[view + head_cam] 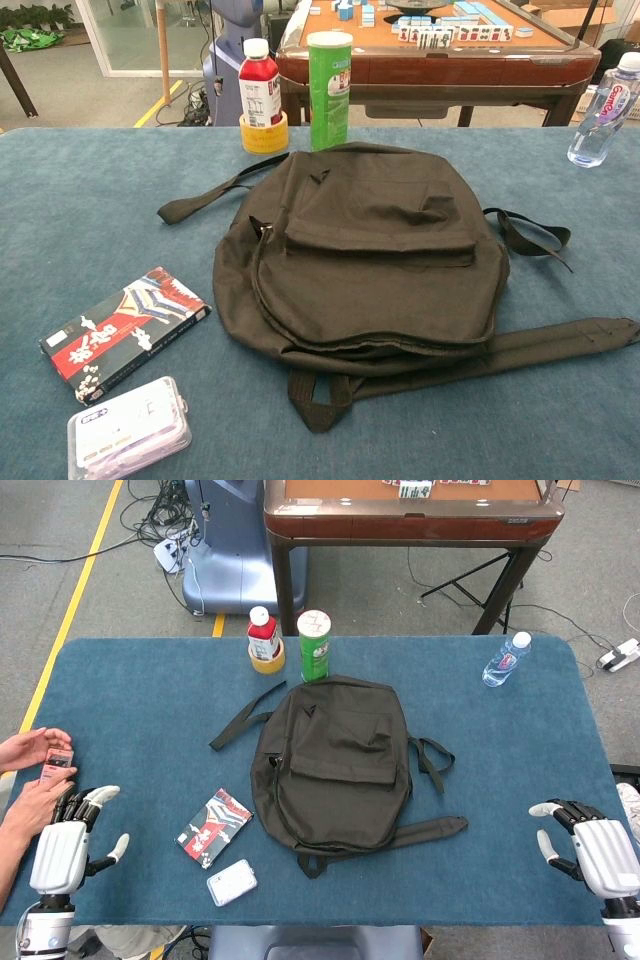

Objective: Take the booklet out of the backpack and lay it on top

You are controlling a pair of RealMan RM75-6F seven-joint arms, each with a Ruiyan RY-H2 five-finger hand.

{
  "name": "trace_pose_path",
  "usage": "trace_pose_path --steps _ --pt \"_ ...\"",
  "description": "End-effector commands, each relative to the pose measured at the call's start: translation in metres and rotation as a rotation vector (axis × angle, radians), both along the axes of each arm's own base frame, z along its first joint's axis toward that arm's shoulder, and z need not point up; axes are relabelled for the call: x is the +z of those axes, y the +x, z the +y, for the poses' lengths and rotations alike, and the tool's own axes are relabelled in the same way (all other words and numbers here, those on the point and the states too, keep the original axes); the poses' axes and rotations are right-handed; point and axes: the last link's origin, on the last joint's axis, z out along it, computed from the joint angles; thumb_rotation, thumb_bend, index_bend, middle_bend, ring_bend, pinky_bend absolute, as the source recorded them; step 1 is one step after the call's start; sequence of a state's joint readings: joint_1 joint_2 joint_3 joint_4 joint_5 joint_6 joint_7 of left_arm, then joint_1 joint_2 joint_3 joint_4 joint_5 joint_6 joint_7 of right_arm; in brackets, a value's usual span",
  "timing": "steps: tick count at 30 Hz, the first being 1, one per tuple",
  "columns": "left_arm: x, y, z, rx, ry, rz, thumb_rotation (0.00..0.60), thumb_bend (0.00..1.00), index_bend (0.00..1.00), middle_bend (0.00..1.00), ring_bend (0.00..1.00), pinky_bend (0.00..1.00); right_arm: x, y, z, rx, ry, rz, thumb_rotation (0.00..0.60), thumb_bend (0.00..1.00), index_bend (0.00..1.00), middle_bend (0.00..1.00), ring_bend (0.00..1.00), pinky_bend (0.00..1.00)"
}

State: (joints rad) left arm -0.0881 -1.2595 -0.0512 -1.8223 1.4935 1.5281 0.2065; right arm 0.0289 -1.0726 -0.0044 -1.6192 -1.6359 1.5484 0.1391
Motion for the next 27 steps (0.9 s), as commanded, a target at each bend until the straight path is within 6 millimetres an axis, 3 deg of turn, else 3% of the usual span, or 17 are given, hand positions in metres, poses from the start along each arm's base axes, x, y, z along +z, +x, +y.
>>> trace_pose_path --steps 1,18,27 --pt "-0.001 0.000 0.000 0.005 -0.005 0.004 0.600 0.32 0.24 0.22 0.15 0.04 0.000 0.000 0.000 0.000 0.002 0.000 0.600 0.42 0.38 0.39 0.35 0.42" --pt "0.001 -0.001 0.002 0.007 -0.021 0.003 0.600 0.32 0.24 0.22 0.15 0.04 0.005 0.000 -0.004 0.010 -0.024 0.002 0.600 0.42 0.38 0.39 0.35 0.42" --pt "-0.012 0.016 0.022 -0.192 -0.222 -0.047 0.600 0.32 0.24 0.22 0.15 0.04 0.014 0.005 -0.012 0.028 -0.053 0.030 0.600 0.42 0.38 0.39 0.35 0.42"
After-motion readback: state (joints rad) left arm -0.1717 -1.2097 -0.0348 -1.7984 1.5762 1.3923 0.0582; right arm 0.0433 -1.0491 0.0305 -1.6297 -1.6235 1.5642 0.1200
